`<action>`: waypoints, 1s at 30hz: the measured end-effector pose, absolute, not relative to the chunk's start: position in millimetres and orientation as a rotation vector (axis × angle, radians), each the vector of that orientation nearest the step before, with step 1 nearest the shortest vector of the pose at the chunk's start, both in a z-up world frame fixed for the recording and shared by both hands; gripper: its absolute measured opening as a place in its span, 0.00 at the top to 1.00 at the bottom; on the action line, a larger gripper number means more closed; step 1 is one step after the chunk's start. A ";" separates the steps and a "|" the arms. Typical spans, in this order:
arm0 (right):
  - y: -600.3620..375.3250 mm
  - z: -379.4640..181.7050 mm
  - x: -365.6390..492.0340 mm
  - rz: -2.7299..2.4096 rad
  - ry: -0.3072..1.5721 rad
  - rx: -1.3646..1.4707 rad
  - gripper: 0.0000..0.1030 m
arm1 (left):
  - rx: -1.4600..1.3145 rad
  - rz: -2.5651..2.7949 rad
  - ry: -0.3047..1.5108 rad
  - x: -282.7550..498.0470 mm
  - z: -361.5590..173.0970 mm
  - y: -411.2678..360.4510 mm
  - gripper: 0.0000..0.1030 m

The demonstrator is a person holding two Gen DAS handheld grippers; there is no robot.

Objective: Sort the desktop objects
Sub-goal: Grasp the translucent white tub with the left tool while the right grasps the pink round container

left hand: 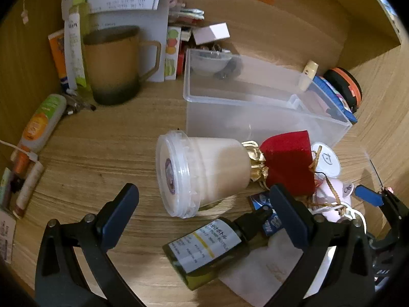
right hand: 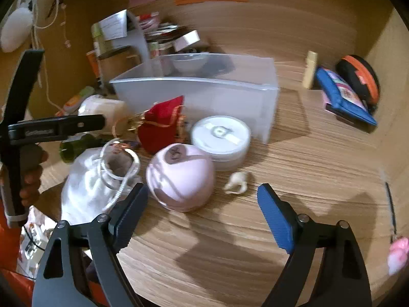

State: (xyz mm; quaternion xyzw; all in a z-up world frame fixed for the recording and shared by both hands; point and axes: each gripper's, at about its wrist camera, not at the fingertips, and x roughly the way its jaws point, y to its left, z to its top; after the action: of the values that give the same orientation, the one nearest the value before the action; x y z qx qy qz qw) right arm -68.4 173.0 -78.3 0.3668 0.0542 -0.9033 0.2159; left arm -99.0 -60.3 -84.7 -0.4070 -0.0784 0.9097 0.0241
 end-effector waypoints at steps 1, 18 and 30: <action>170.0 -78.9 -70.0 -2.487 0.155 1.018 0.24 | -1.269 2.809 -0.249 -100.5 -86.1 -60.9 0.00; 144.4 -91.1 -94.9 -2.400 0.203 1.104 0.35 | -1.353 2.796 -0.247 -130.2 -97.4 -55.9 0.00; 154.1 -97.0 -87.5 -2.451 0.127 1.093 0.41 | -1.384 2.813 -0.254 -136.8 -102.0 -62.5 0.19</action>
State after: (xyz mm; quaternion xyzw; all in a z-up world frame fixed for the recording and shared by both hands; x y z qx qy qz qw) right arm -87.5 154.1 -97.0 0.3963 0.0460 -0.8888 0.2256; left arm -136.8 -62.5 -102.0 -0.4399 -0.0807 0.8944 -0.0017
